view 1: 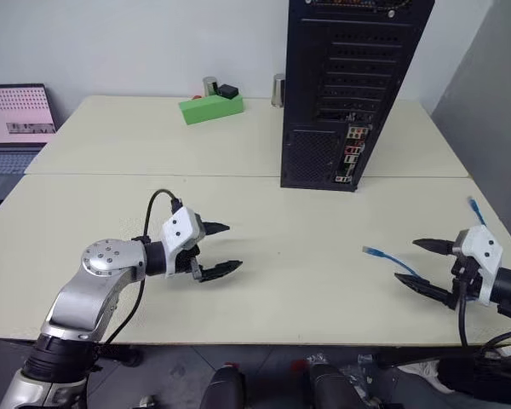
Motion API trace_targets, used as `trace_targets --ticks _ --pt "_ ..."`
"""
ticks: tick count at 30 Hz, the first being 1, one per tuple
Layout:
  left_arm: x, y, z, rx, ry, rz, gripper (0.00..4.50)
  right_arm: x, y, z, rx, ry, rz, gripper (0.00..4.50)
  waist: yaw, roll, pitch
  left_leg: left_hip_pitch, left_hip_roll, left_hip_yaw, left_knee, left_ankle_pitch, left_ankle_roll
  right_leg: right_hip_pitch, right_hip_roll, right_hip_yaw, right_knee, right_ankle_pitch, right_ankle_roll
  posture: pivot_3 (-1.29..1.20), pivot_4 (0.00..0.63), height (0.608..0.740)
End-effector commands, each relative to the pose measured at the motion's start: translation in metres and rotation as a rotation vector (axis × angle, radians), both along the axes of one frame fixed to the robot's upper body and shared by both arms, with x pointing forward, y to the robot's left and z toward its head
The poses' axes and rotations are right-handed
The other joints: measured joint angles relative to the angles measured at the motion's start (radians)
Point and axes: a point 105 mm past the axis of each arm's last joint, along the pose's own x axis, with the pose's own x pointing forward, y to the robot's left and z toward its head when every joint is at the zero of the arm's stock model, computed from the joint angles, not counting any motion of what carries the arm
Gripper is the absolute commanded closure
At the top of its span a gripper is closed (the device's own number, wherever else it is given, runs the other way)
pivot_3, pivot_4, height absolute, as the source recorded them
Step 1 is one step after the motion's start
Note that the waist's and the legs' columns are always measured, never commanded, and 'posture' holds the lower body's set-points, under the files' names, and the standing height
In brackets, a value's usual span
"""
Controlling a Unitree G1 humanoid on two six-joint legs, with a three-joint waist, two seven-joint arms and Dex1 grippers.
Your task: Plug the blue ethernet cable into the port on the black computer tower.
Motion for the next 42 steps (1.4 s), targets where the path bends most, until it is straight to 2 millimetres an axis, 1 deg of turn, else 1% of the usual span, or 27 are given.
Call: trace_targets --ticks 1,6,10,15,18,23,27,31,35,37,38,39,41,42 --pt "-0.006 -0.007 0.010 0.002 -0.026 -0.056 0.00 0.001 0.001 0.011 -0.010 -0.041 0.012 0.04 0.000 0.000 0.000 0.000 0.000 0.000 0.000 0.000 0.000 0.000 0.000 0.000 0.000 0.000 0.000 0.00 0.150 0.740" --pt "-0.008 -0.011 0.007 0.021 -0.033 -0.076 0.00 0.007 0.003 0.008 -0.017 -0.061 -0.002 0.04 0.000 0.000 0.000 0.000 0.000 0.000 0.000 0.000 0.000 0.000 0.000 0.000 0.000 0.000 0.000 0.00 0.150 0.740" --pt "-0.007 -0.016 0.007 0.042 -0.048 -0.095 0.00 0.014 0.006 -0.004 -0.060 -0.049 0.007 0.04 0.001 0.000 0.000 0.000 0.000 0.000 0.000 0.000 0.000 0.000 0.000 0.000 0.000 0.000 0.000 0.00 0.150 0.740" --pt "-0.008 -0.022 0.004 0.053 -0.054 -0.131 0.00 0.035 0.004 -0.019 -0.081 -0.014 -0.019 0.04 -0.001 0.000 0.000 0.000 0.000 0.000 0.000 0.000 0.000 0.000 0.000 0.000 0.000 0.000 0.000 0.00 0.150 0.740" --pt "-0.007 -0.026 0.004 0.043 -0.054 -0.138 0.00 0.047 0.004 -0.032 -0.087 0.021 -0.014 0.04 -0.001 -0.001 0.000 0.000 0.000 0.000 0.000 0.000 0.000 0.000 0.000 0.000 0.000 0.000 -0.001 0.00 0.150 0.740" --pt "-0.007 -0.031 0.005 0.025 -0.063 -0.154 0.00 0.062 0.007 -0.045 -0.083 0.053 -0.001 0.04 0.000 0.000 0.000 0.000 0.000 0.000 0.001 0.000 0.000 0.000 0.000 0.000 0.000 0.001 -0.001 0.00 0.150 0.740" --pt "-0.009 -0.036 0.006 0.015 -0.069 -0.172 0.00 0.067 0.004 -0.055 -0.093 0.093 0.010 0.04 -0.002 -0.001 0.000 0.000 0.000 0.000 0.001 0.000 0.000 0.000 0.000 0.000 0.000 0.001 -0.001 0.00 0.150 0.740" --pt "-0.011 -0.037 0.003 0.040 -0.073 -0.187 0.00 0.065 0.000 -0.061 -0.108 0.134 0.025 0.04 -0.002 -0.001 0.000 0.001 0.000 0.000 0.001 0.000 0.000 0.001 0.000 0.000 0.000 0.001 -0.001 0.00 0.150 0.740" --pt "-0.012 -0.038 0.003 0.036 -0.070 -0.193 0.00 0.062 -0.002 -0.063 -0.101 0.167 0.024 0.81 -0.001 -0.001 0.000 0.001 0.000 0.000 0.001 0.000 0.000 0.001 0.000 0.000 0.000 0.001 -0.001 0.00 0.150 0.740" --pt "-0.013 -0.039 0.003 0.036 -0.069 -0.195 0.00 0.060 -0.003 -0.065 -0.097 0.184 0.023 1.28 -0.001 -0.001 0.000 0.001 0.000 0.000 0.001 0.000 0.000 0.001 0.000 0.000 0.000 0.001 -0.001 0.00 0.150 0.740" --pt "-0.012 -0.039 0.003 0.036 -0.068 -0.196 0.00 0.059 -0.003 -0.066 -0.097 0.196 0.024 1.42 -0.001 -0.001 0.000 0.001 0.000 0.000 0.001 0.000 0.000 0.002 0.000 0.000 0.000 0.001 -0.001 0.00 0.150 0.740" --pt "-0.012 -0.039 0.002 0.037 -0.067 -0.198 0.00 0.059 -0.003 -0.067 -0.097 0.205 0.024 1.73 0.000 -0.001 0.000 0.001 0.000 0.000 0.001 0.000 0.000 0.002 0.000 0.000 0.000 0.001 -0.001 0.00 0.150 0.740" --pt "-0.012 -0.039 0.002 0.038 -0.060 -0.206 0.00 0.058 -0.002 -0.069 -0.102 0.217 0.026 2.10 0.000 -0.001 0.000 0.001 0.000 0.000 0.001 0.000 0.000 0.002 0.000 0.000 0.000 0.001 -0.001 0.00 0.150 0.740" --pt "-0.012 -0.039 0.001 0.040 -0.058 -0.210 0.00 0.058 -0.003 -0.070 -0.108 0.224 0.026 2.42 0.000 -0.001 0.000 0.001 0.000 0.000 0.001 0.000 0.000 0.002 0.000 0.000 0.000 0.001 -0.001 0.00 0.150 0.740"
